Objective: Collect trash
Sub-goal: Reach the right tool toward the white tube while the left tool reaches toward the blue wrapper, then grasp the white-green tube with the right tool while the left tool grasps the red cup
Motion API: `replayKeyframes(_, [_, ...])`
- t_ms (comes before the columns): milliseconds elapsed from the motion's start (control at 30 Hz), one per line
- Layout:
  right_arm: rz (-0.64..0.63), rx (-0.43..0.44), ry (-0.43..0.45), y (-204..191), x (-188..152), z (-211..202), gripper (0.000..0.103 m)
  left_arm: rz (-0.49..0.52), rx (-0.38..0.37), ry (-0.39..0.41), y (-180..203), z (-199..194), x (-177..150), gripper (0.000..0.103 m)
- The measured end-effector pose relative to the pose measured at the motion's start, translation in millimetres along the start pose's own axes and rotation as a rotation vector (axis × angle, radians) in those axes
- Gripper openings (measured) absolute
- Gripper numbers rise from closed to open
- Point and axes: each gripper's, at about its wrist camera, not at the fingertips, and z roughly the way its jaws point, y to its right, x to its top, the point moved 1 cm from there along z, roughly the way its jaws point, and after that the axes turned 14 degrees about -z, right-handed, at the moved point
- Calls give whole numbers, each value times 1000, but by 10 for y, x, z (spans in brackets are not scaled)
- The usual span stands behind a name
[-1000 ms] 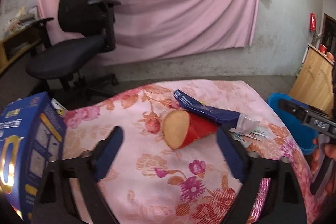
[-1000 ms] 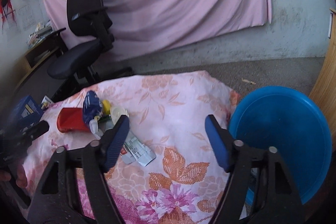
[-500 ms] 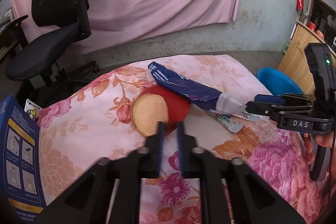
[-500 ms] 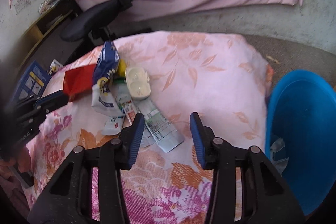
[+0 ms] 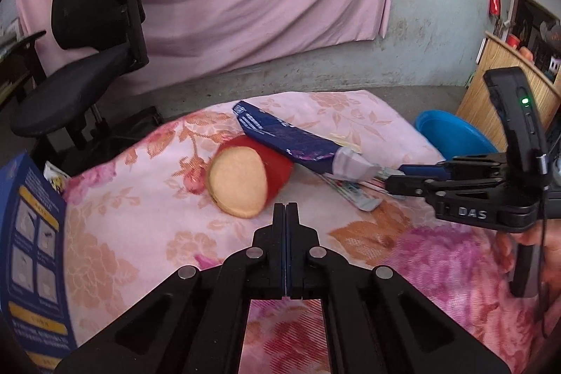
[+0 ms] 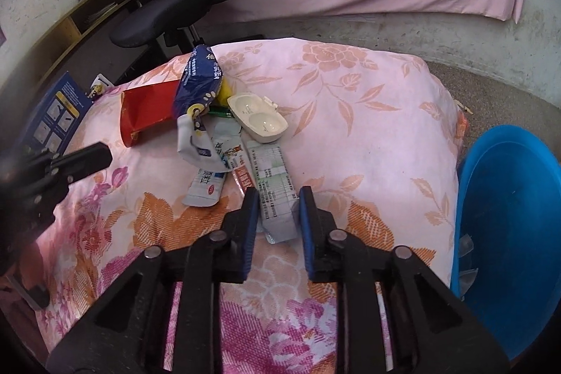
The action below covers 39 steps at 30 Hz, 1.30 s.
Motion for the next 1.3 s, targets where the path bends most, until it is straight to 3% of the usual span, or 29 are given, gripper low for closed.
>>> replayKeyframes(133, [3,1,14,-35,-47,-60,44,-3,-15,9,110,-95,-97,0])
replayKeyframes(333, [-15,-9,67,-134,-161,-261,44,0,-19,85,201,-351,-195,0])
replayKeyframes(567, [13,-28,163,-95,-167,-429,44,-127,-10,44,-70,-233,-86,0])
replayKeyframes(700, [8,-21,202,-114,-87,-425,44,-126,8,40,-139,-155,13,0])
replayKeyframes(800, [-2,-15,193,-158,-31,-371,44,-102,22,50,-133,-85,94,9])
replayKeyframes(867, [-3,-9,193,-167,-24,-361,44,-100,33,63,-148,-50,151,27])
replayKeyframes(900, [-1,-5,192,-166,-14,-350,44,-104,35,70,-155,-42,163,29])
replayKeyframes(1000, [8,5,188,-155,-22,-332,44,-133,30,77,-212,2,229,29])
replayKeyframes(1100, [20,15,196,-133,-37,-343,44,-165,27,52,-222,65,300,15])
replayKeyframes(1300, [34,16,198,-113,-48,-354,44,-170,60,27,-107,127,347,15])
